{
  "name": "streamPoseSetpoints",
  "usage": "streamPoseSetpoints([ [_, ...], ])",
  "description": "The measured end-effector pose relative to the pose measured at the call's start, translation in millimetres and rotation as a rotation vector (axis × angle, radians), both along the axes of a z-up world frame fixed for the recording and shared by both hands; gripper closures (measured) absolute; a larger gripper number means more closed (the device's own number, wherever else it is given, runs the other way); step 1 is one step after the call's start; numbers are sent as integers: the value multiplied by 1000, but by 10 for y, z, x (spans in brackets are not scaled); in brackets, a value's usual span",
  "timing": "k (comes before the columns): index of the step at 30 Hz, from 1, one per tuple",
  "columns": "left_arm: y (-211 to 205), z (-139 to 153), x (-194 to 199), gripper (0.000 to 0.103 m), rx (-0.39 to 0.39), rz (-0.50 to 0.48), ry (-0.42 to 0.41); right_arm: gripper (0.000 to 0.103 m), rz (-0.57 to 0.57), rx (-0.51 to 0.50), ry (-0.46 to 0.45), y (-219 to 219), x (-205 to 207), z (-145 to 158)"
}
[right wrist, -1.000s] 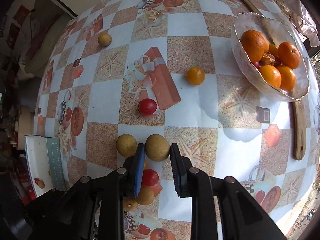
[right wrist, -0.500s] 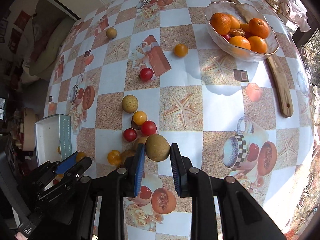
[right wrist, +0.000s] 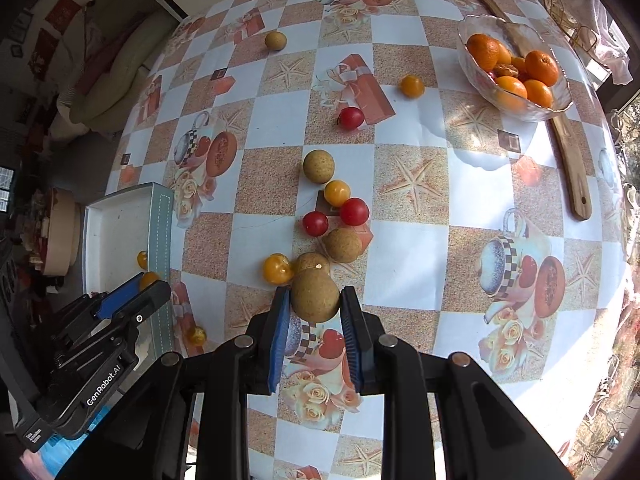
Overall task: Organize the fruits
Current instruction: 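Carry both fruits over the white tray and open both grippers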
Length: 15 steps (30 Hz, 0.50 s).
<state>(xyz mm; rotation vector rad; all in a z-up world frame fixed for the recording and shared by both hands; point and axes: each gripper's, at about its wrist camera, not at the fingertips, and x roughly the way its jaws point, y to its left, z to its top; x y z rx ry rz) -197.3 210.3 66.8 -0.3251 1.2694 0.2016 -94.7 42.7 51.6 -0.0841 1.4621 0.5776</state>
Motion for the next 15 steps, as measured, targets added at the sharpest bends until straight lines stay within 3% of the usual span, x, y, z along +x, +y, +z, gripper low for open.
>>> streamPoseSetpoints([
  [15,841,81,-966,78,43,243,8,75,230,20,-11,1083,-513,120],
])
